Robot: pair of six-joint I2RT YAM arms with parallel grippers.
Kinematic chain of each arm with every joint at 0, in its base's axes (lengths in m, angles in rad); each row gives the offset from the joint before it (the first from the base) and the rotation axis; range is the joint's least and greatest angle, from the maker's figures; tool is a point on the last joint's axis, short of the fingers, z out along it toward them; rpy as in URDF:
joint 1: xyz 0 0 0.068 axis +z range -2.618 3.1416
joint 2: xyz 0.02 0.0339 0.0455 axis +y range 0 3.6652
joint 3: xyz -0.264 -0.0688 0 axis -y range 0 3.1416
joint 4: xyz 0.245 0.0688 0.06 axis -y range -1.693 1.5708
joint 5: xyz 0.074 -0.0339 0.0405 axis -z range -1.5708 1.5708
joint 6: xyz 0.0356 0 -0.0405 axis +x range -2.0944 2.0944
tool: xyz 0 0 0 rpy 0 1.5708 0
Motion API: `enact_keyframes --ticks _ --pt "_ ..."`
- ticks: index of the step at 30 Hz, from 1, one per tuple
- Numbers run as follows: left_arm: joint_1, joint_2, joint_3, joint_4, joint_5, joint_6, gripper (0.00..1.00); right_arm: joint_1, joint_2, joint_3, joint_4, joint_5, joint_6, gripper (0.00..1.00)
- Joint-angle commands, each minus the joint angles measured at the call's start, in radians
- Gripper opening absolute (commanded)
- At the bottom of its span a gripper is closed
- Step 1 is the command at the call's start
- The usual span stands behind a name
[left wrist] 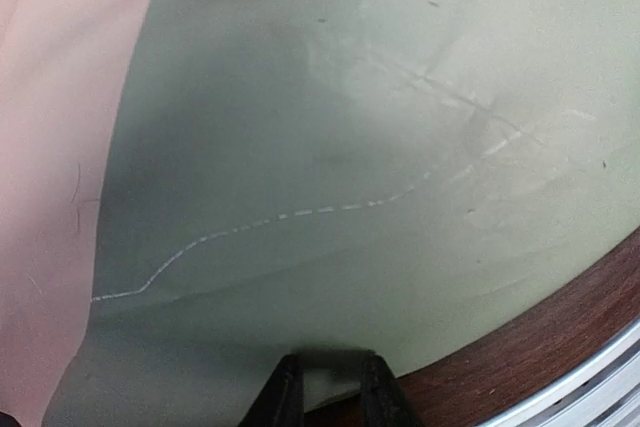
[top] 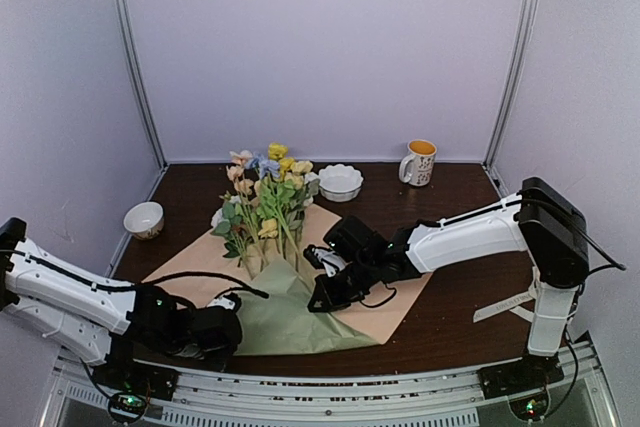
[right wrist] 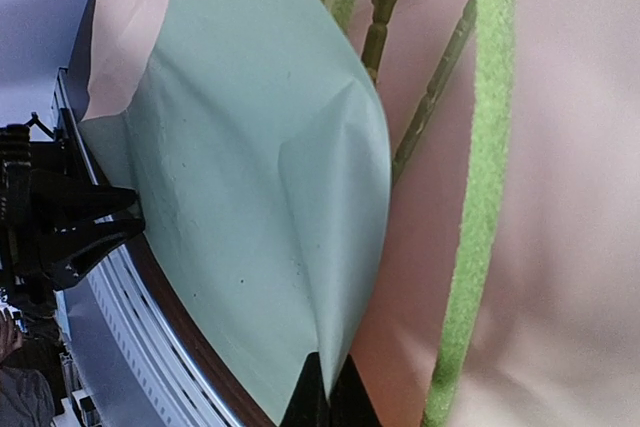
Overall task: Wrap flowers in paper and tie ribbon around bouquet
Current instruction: Unfold the fold line on the 1/4-folded wrapping paper.
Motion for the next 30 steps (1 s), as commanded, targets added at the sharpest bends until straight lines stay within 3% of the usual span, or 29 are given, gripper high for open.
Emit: enact_keyframes --ticks 1,7,13,19,24,30 --pt "0.009 -0.074 -0.122 -0.062 0.077 -0.243 0.24 -0.005 -0.022 0.010 -0.015 0.024 -0.021 0.00" --pt "0.009 -0.238 -0.187 -0.192 0.080 -0.399 0.24 -0.005 -0.019 0.022 -0.036 0.024 -0.035 0.00" --pt "0.009 -0.186 -0.131 -0.330 0.100 -0.392 0.24 -0.005 -0.022 0.019 -0.032 0.026 -0.033 0.00" --pt "0.009 -0.076 0.006 -0.460 0.034 -0.371 0.23 -0.004 -0.023 0.022 -0.038 0.027 -0.032 0.00" --pt "0.009 0.123 0.115 -0.528 0.003 -0.351 0.24 -0.002 -0.026 0.024 -0.046 0.032 -0.036 0.00" --pt "0.005 0.276 0.302 -0.621 -0.052 -0.363 0.40 -0.002 -0.022 0.027 -0.044 0.036 -0.034 0.00"
